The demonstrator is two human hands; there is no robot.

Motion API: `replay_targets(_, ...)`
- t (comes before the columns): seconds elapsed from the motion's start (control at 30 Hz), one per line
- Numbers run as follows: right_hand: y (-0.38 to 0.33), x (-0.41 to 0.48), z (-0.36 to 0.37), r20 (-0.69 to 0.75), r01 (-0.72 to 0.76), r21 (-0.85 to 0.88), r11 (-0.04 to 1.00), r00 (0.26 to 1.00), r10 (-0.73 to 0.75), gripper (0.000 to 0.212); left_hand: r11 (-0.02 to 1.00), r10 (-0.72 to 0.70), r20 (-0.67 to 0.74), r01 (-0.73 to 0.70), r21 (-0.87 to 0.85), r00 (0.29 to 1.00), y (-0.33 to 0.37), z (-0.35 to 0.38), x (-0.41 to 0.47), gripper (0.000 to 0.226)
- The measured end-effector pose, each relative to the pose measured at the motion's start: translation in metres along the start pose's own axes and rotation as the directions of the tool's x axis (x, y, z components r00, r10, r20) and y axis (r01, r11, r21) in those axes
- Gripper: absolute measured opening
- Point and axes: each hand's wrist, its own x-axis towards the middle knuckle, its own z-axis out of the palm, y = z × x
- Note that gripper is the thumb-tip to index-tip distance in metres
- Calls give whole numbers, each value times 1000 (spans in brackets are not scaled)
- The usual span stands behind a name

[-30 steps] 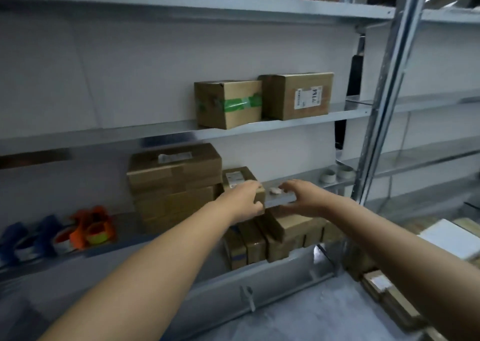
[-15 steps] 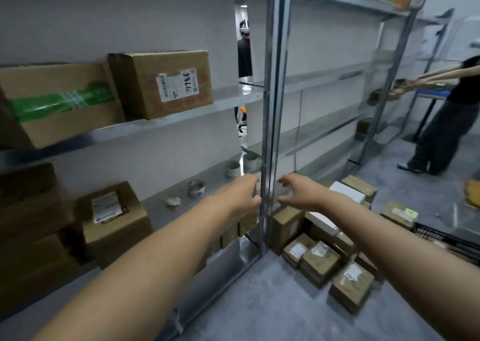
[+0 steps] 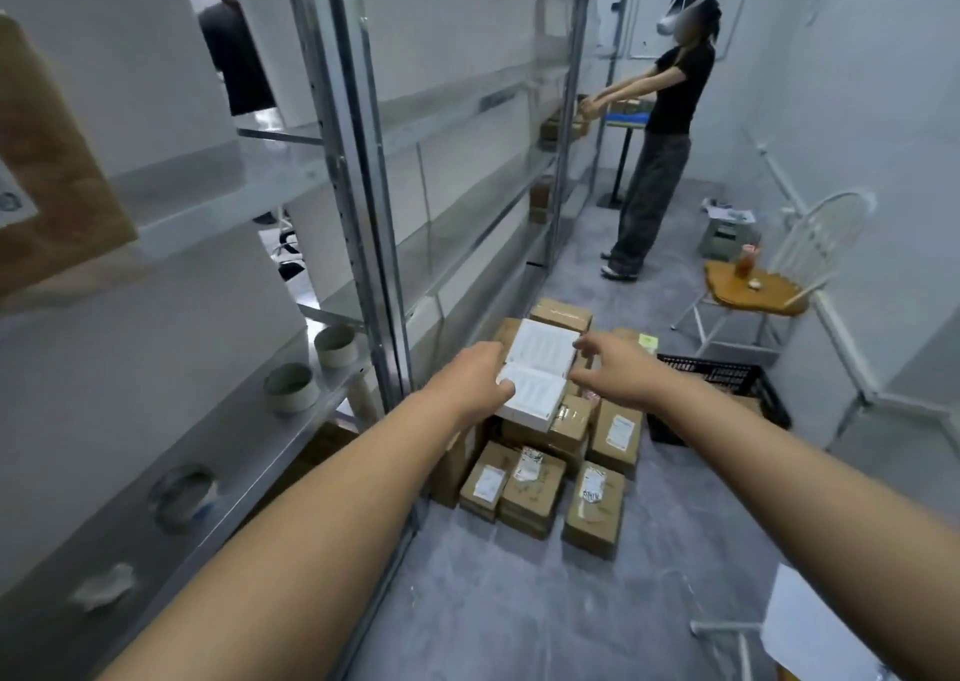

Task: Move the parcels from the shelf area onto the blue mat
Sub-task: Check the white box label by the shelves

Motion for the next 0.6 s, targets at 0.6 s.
replay_targets(0.6,182,265,-3,134,-156,73,985,980,145,45,947,-217,106,236,-217,970,-34,101,293,45)
